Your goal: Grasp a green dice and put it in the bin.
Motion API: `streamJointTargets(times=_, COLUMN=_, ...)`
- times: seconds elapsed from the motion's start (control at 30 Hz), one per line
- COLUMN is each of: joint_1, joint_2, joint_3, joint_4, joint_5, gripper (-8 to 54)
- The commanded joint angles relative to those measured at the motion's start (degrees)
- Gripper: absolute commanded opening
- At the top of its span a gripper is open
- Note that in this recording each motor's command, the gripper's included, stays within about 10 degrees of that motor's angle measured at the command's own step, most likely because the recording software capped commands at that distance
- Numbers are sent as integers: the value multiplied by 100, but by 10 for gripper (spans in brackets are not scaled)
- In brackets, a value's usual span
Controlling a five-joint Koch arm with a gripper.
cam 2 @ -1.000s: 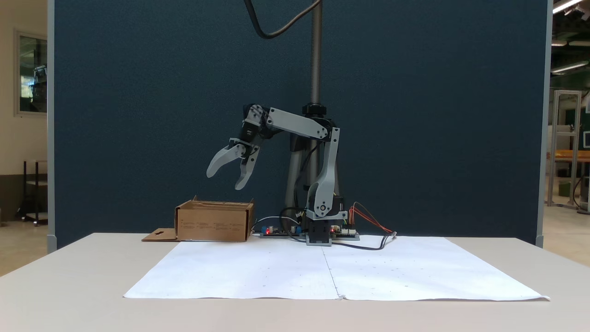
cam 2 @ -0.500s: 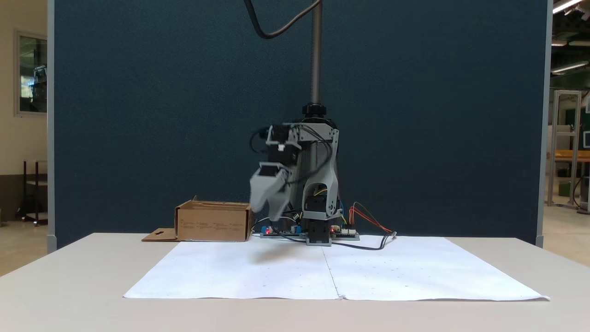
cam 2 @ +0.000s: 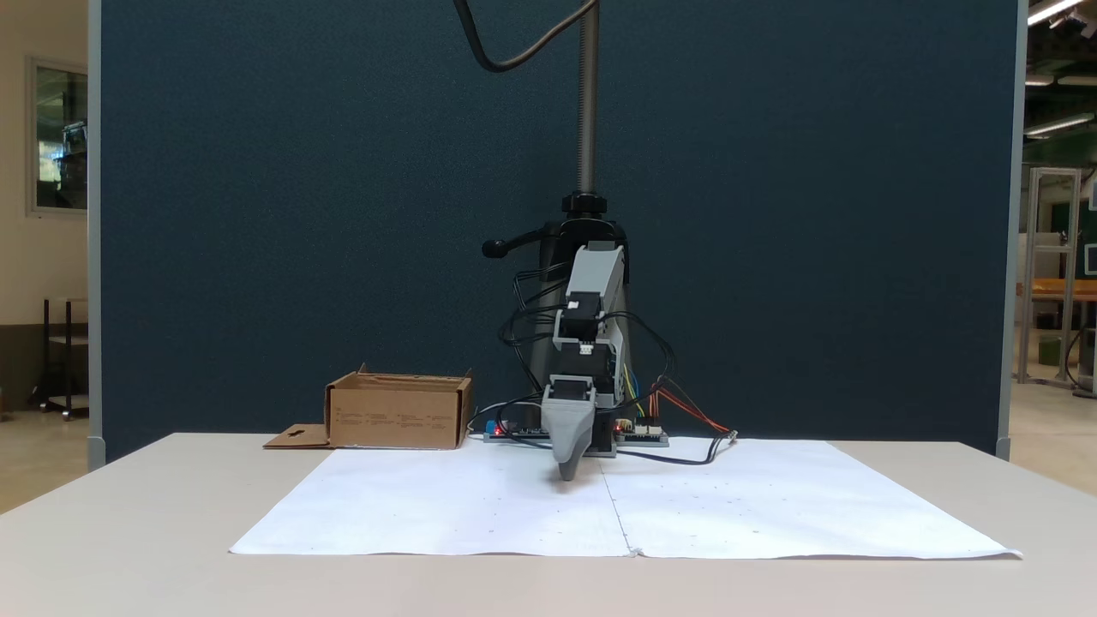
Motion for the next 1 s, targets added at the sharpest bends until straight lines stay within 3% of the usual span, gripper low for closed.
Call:
streamJointTargets(times=0.0, joint_1=-325, joint_2=176, joint_3=141, joint_4=-956, joint_5=-70, gripper=426)
streamJointTargets(times=0.33, joint_1=-1626, joint_2=1934, joint_3=2171, joint_4=-3672, joint_5=-79, gripper=426)
streamJointTargets(times=0.5, joint_1=-1564, joint_2=1986, joint_3=2900, joint_4=-5017, joint_5=-79, gripper=429)
streamJointTargets(times=0.97, joint_1=-1582, joint_2=1960, joint_3=2909, joint_4=-6941, joint_5=-79, gripper=443)
